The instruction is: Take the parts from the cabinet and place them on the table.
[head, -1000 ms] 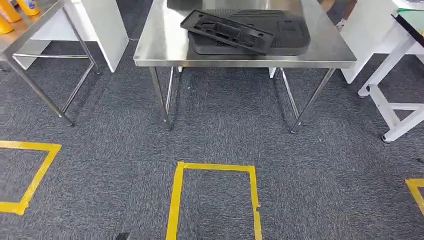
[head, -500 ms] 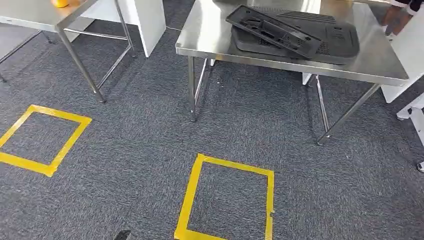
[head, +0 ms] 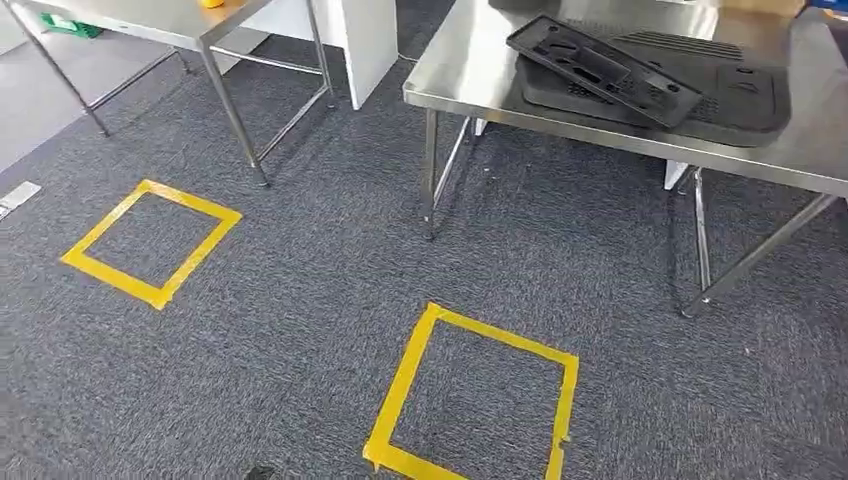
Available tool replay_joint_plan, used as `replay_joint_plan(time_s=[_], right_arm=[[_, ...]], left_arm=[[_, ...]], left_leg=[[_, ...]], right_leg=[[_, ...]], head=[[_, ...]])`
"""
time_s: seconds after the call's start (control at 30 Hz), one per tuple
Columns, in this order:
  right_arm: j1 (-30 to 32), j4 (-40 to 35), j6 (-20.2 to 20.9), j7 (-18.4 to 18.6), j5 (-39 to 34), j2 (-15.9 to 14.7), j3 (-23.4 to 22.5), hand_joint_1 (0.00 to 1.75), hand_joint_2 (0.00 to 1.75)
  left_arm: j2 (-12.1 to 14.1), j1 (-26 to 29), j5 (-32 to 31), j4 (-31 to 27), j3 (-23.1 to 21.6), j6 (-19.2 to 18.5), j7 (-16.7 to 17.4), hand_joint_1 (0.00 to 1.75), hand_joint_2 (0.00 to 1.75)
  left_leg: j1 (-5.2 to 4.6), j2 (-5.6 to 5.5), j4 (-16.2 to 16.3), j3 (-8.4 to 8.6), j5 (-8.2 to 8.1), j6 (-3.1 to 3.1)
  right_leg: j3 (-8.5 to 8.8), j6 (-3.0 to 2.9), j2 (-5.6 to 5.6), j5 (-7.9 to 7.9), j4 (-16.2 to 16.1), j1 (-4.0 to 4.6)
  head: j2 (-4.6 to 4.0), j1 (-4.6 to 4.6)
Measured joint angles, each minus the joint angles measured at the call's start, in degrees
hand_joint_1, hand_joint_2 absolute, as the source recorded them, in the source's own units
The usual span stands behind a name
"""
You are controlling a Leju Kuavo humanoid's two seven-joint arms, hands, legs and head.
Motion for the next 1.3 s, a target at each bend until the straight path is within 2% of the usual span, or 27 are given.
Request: replay_joint_plan(time_s=[0.03,0.07,0.1,0.13,0.23,0.27,0.3,0.33,0.4,0.43,0.47,0.53,0.57,0.6,0.63,0.73,0.77,0.8,0.83,0.9,0.97,1.03,1.07,1.1,1.13,1.27,1.3], right_arm=[[-0.1,0.0,0.0,0.0,0.1,0.0,0.1,0.00,0.00],[-0.2,0.0,0.0,0.0,0.2,0.0,0.2,0.00,0.00],[-0.1,0.0,0.0,0.1,0.3,0.0,0.3,0.00,0.00],[-0.2,0.0,0.1,0.1,0.3,0.0,0.4,0.00,0.00],[-0.4,0.0,0.3,0.2,0.5,0.0,0.7,0.00,0.00],[-0.5,0.0,0.3,0.3,0.5,0.0,0.8,0.00,0.00],[-0.4,0.0,0.3,0.3,0.6,-0.1,0.8,0.00,0.00],[-0.3,0.0,0.3,0.3,0.6,0.0,0.8,0.00,0.00],[-0.2,0.1,0.3,0.3,0.7,-0.1,0.8,0.00,0.00],[-0.2,0.1,0.3,0.3,0.7,0.0,0.8,0.00,0.00],[-0.2,0.1,0.3,0.3,0.7,0.0,0.9,0.00,0.00],[-0.1,0.1,0.3,0.4,0.7,-0.1,0.9,0.00,0.00],[-0.2,0.1,0.3,0.4,0.7,-0.1,0.9,0.00,0.00],[-0.1,0.1,0.3,0.4,0.7,-0.1,0.9,0.00,0.00],[-0.2,0.1,0.3,0.4,0.7,-0.1,0.9,0.00,0.00],[-0.6,0.1,0.4,0.4,0.7,-0.1,0.9,0.00,0.00],[-0.6,0.1,0.4,0.4,0.7,-0.1,0.9,0.00,0.00],[-0.5,0.1,0.4,0.4,0.7,-0.2,0.9,0.00,0.00],[-0.4,0.1,0.4,0.4,0.7,-0.2,0.9,0.00,0.00],[0.0,0.2,0.4,0.4,0.7,-0.2,0.9,0.00,0.00],[0.1,0.2,0.4,0.4,0.7,-0.2,0.9,0.00,0.00],[0.0,0.2,0.4,0.4,0.7,-0.2,0.9,0.00,0.00],[-0.1,0.2,0.4,0.4,0.7,-0.2,0.9,0.00,0.00],[-0.1,0.2,0.4,0.4,0.7,-0.2,0.9,0.00,0.00],[-0.2,0.2,0.4,0.4,0.7,-0.2,0.9,0.00,0.00],[-0.6,0.1,0.5,0.4,0.7,-0.2,0.9,0.00,0.00],[-0.6,0.2,0.5,0.4,0.7,-0.2,0.9,0.00,0.00]], left_arm=[[0.0,0.0,0.0,0.0,0.0,0.0,0.0,0.00,0.00],[0.0,0.0,0.0,0.0,-0.1,0.0,0.0,0.00,0.00],[0.0,-0.2,0.0,0.0,-0.1,0.0,0.0,0.00,0.00],[0.0,-0.2,0.0,0.0,-0.1,0.0,0.0,0.00,0.00],[-0.1,0.0,0.0,0.0,-0.1,0.0,0.0,0.00,0.00],[-0.3,0.1,0.0,0.0,-0.1,0.0,0.0,0.00,0.00],[-0.3,0.0,0.0,0.0,-0.1,0.0,0.0,0.00,0.00],[-0.3,-0.1,0.0,0.0,-0.1,0.0,0.0,0.00,0.00],[-0.4,-0.2,0.0,0.0,-0.1,0.0,0.0,0.00,0.00],[-0.4,-0.1,0.0,0.0,-0.1,0.0,0.0,0.00,0.00],[-0.4,0.0,0.0,0.0,-0.1,0.0,0.0,0.00,0.00],[-0.4,0.1,0.0,0.0,-0.1,0.0,0.0,0.00,0.00],[-0.5,0.1,0.0,0.0,-0.1,0.0,0.0,0.00,0.00],[-0.5,0.0,0.0,0.0,-0.1,0.0,0.0,0.00,0.00],[-0.5,0.0,0.0,0.0,-0.1,0.0,0.0,0.00,0.00],[-0.5,0.2,0.0,0.0,-0.1,0.0,0.0,0.00,0.00],[-0.4,0.4,0.0,0.0,-0.1,0.0,0.0,0.00,0.00],[-0.4,0.4,0.0,0.0,-0.1,0.0,0.0,0.00,0.00],[-0.4,0.4,0.0,0.0,-0.1,0.0,0.1,0.00,0.00],[-0.5,0.2,0.0,0.0,-0.1,0.0,0.1,0.00,0.00],[-0.6,0.3,0.0,0.0,-0.1,0.0,0.1,0.00,0.00],[-0.6,0.4,0.0,0.0,-0.1,0.0,0.1,0.00,0.00],[-0.6,0.4,0.0,0.0,-0.1,0.0,0.1,0.00,0.00],[-0.6,0.3,0.0,0.0,-0.1,0.0,0.1,0.00,0.00],[-0.6,0.1,0.0,0.0,-0.1,0.0,0.0,0.00,0.00],[-0.7,0.2,0.0,0.0,-0.1,0.0,0.0,0.00,0.00],[-0.7,0.2,0.0,0.0,-0.1,0.0,0.0,0.00,0.00]], left_leg=[[-0.04,0.72,-4.9,3.15,2.06,0.20],[-0.14,2.91,-9.5,6.07,3.57,0.49],[-0.80,6.53,-12.0,7.29,2.94,0.75],[-0.74,5.08,-12.1,7.09,3.38,1.48],[-1.02,2.87,-12.3,6.38,3.85,2.29],[-0.45,2.14,-12.7,6.49,4.25,2.82],[-0.32,1.54,-12.8,6.25,4.49,3.17],[-0.27,0.79,-12.8,5.87,4.77,3.54],[-0.22,-1.11,-12.7,5.15,5.25,3.59],[-0.20,-1.95,-12.7,4.92,5.46,3.51],[-0.10,-2.82,-12.7,4.76,5.65,3.32],[0.14,-4.72,-12.7,4.57,6.09,2.77],[0.27,-5.56,-12.7,4.49,6.31,2.43],[0.24,-6.13,-12.7,4.33,6.57,2.00],[-0.06,-6.68,-12.6,4.17,6.68,1.66],[0.24,-8.12,-13.6,4.02,7.72,0.17],[0.33,-7.67,-13.3,3.59,7.74,0.06],[0.08,-3.94,-11.8,2.80,6.26,0.22],[0.05,-1.76,-8.6,1.46,3.70,0.18],[0.07,-0.39,0.5,-2.23,-1.13,-0.16],[0.06,-0.24,4.2,-3.03,-1.94,-0.27],[-0.02,0.21,-2.5,1.60,1.32,0.07],[-0.10,1.34,-7.7,4.92,3.18,0.36],[-0.28,3.88,-12.1,7.48,3.61,0.67],[-0.73,4.08,-12.6,7.66,3.62,1.08],[-0.94,1.22,-13.3,7.11,4.41,2.65],[-0.52,0.66,-13.6,7.15,4.79,2.99]], right_leg=[[0.12,0.02,-0.72,-0.03,0.0,0.01],[0.31,0.27,-1.26,-0.21,0.1,0.13],[0.14,0.59,-1.89,-0.47,0.4,0.69],[0.03,0.94,-2.40,-0.67,0.7,1.04],[0.16,1.45,-4.49,-0.63,0.6,0.94],[-0.56,1.82,-3.49,-1.18,1.1,0.58],[-1.07,1.97,0.17,-2.49,2.9,0.43],[-2.90,1.82,2.58,-4.67,7.0,0.07],[-7.38,1.76,3.91,-8.43,16.7,-0.45],[-8.60,2.10,4.02,-8.95,19.1,-0.58],[-8.51,2.63,4.04,-8.40,18.8,-0.72],[-4.45,3.99,4.64,-4.56,10.4,-1.08],[-1.46,4.46,6.23,-2.51,4.6,-1.36],[0.20,4.44,9.27,-1.87,0.8,-1.69],[0.00,3.65,8.57,-1.52,0.6,-1.24],[-0.06,2.35,7.02,-0.95,0.7,-0.63],[0.24,1.60,6.07,-0.37,0.3,-1.32],[0.12,1.13,5.30,-0.15,0.3,-1.20],[-0.04,0.68,4.69,0.03,0.3,-1.06],[-0.34,0.49,2.93,0.11,0.3,-0.56],[-0.55,0.49,1.03,0.11,0.4,-0.22],[-0.44,0.51,-0.47,0.08,0.4,-0.10],[-0.31,0.52,-1.13,0.05,0.4,-0.02],[-0.09,0.61,-1.76,-0.07,0.5,0.12],[-0.34,0.93,-2.25,-0.26,0.6,0.82],[-0.06,2.01,-4.10,-0.26,0.5,0.61],[-0.74,2.40,-0.88,-1.01,1.4,0.28]], head=[[0.00,0.02],[0.00,0.00],[0.00,-0.02],[0.00,0.22],[0.00,0.26],[0.00,0.28],[0.00,0.64],[0.00,0.72],[0.00,0.68],[0.00,0.68],[0.00,0.68],[0.00,0.68],[0.00,0.70],[0.00,0.74],[0.00,0.63],[0.00,0.61],[0.00,0.66],[0.00,0.37],[0.00,-0.02],[0.00,-0.09],[0.00,-0.09],[0.00,-0.11],[0.00,-0.13],[0.00,-0.11],[0.00,0.00],[0.00,0.08],[0.00,0.31]])
